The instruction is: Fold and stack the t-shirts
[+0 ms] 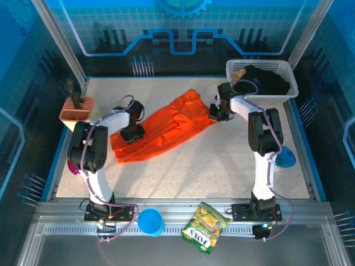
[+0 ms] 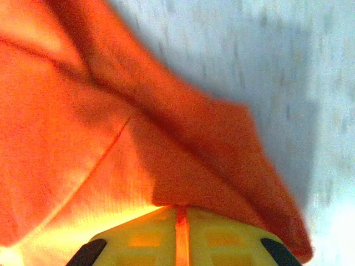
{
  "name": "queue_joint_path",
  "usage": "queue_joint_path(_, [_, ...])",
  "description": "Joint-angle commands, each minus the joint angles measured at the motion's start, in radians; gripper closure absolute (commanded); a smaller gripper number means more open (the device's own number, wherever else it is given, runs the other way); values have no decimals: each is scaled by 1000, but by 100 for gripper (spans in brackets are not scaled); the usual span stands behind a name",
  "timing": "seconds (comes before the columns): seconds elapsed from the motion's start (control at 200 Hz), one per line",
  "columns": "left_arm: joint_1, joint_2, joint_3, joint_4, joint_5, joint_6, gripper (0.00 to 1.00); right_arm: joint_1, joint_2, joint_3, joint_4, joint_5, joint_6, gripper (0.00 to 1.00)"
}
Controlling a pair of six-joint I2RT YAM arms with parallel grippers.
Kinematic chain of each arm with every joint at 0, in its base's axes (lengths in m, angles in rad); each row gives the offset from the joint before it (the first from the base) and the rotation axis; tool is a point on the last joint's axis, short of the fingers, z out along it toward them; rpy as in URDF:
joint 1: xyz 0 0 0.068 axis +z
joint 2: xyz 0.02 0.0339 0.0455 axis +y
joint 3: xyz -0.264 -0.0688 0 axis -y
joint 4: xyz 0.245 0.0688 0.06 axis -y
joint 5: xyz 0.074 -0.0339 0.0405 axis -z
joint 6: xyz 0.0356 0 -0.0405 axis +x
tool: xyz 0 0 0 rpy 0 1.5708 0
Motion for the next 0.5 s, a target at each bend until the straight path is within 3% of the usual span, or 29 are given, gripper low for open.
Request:
queue_joint_path(0.0, [-21, -97, -11, -22, 46, -45, 68, -22, 120, 184, -176, -46, -76, 86])
queue_joint_path(0.16, [-54, -150, 29, -62, 52, -56, 63, -35, 296, 506, -316, -91, -108, 86])
queue_joint_path(0.245, [-66, -164, 66, -91, 28, -52, 62, -30, 319, 593, -358, -131, -116, 85])
queue_joint_path(0.32, [-68, -189, 87, -107, -3, -44, 61, -18, 251, 536, -328, -134, -124, 84])
queue_joint_path(0.49, [-65, -230, 153, -186, -125, 1, 52, -8, -57, 214, -163, -108, -88, 79])
